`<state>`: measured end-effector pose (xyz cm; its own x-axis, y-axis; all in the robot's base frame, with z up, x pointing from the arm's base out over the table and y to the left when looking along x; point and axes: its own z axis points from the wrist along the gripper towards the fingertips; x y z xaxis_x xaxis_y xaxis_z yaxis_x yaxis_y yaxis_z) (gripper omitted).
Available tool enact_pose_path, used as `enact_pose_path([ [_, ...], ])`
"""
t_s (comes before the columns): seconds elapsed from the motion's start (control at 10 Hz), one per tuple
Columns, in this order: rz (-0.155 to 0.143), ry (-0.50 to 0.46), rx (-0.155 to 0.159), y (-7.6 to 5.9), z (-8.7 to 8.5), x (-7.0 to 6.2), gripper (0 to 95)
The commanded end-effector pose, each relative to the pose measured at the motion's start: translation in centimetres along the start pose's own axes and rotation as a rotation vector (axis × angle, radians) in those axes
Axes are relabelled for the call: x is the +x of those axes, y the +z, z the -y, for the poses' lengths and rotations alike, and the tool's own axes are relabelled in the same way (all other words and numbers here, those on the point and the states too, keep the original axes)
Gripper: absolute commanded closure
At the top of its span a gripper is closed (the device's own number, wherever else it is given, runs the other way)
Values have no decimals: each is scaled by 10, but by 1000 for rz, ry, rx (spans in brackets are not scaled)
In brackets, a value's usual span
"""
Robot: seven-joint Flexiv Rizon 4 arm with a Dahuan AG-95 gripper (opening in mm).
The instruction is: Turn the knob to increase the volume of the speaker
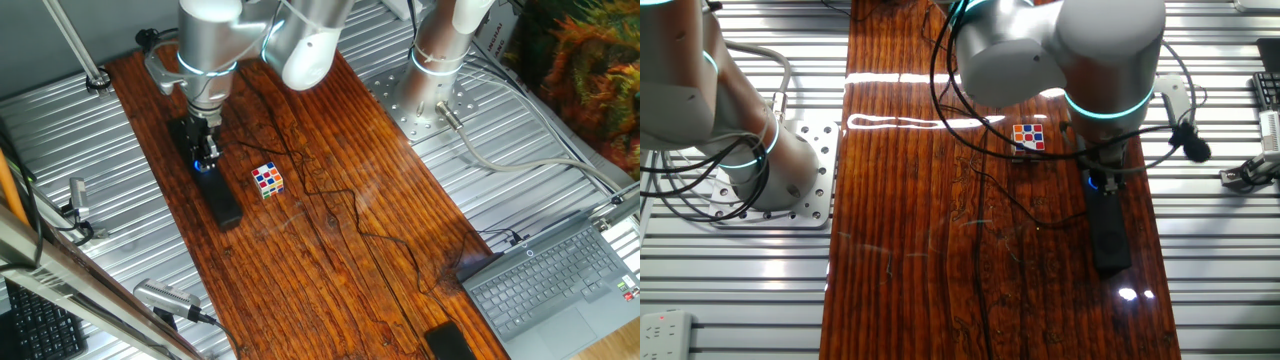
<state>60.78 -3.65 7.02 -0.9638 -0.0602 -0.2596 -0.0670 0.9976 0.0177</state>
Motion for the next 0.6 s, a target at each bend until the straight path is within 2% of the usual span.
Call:
enact_pose_path([
  [0.1,0,27,9,1,-1,-2,950],
  [0.5,3,15,2,1,0,-2,950],
  [0.6,2,2,13,1,0,-2,760],
])
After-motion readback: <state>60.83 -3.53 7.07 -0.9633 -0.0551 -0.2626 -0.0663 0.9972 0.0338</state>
